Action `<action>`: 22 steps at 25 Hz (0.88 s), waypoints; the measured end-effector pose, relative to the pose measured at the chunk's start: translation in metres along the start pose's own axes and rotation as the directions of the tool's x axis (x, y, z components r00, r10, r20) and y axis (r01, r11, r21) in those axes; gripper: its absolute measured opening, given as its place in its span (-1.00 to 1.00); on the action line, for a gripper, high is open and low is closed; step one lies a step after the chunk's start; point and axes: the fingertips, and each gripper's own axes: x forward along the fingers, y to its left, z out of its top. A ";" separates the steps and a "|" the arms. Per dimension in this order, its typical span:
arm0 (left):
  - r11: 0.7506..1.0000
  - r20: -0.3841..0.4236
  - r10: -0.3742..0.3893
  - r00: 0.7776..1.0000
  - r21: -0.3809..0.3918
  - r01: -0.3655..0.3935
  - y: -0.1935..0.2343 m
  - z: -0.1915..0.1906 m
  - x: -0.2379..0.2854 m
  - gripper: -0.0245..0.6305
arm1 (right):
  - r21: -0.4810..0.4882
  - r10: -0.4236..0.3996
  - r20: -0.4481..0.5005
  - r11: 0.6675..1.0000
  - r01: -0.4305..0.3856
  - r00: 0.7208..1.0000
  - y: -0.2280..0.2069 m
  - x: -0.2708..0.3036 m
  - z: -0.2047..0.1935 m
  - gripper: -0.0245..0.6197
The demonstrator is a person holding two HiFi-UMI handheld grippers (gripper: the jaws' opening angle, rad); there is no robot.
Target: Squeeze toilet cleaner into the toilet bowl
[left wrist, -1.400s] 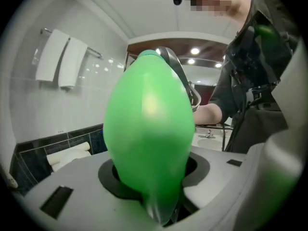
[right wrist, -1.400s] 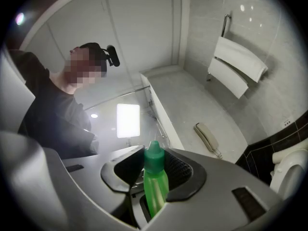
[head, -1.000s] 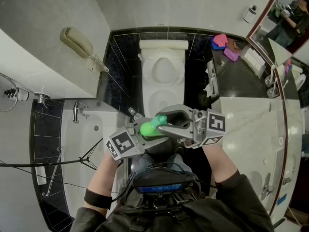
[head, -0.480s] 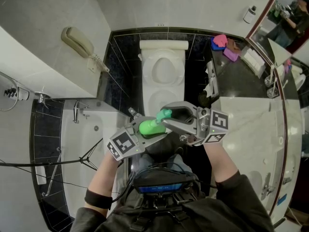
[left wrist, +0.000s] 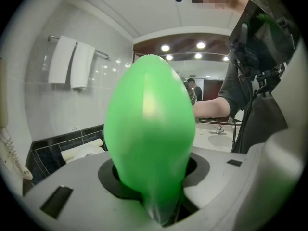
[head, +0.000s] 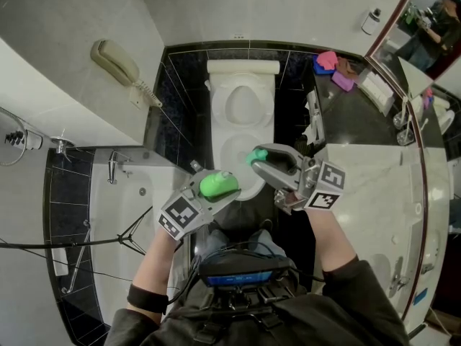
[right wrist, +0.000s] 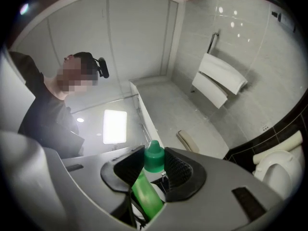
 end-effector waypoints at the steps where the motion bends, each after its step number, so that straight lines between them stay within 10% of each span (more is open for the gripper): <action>1: 1.000 -0.003 0.015 1.000 -0.005 -0.015 0.002 -0.002 -0.001 -0.36 | -0.004 -0.041 -0.022 0.999 0.041 0.999 -0.008 -0.004 -0.005 -0.48; 5: 0.995 -0.018 0.091 0.996 -0.042 -0.092 0.015 -0.015 -0.006 -0.36 | -0.030 -0.237 -0.124 0.972 0.235 0.964 -0.040 -0.023 -0.029 -0.48; 11: 0.968 -0.050 0.217 0.975 -0.120 -0.222 0.035 -0.042 -0.017 -0.36 | -0.118 -0.549 -0.228 0.835 0.537 0.804 -0.093 -0.078 -0.074 -0.49; 22: 0.901 -0.098 0.395 0.914 -0.152 -0.406 0.055 -0.079 -0.029 -0.35 | -0.288 -0.738 -0.310 0.674 0.680 0.600 -0.119 -0.136 -0.137 -0.50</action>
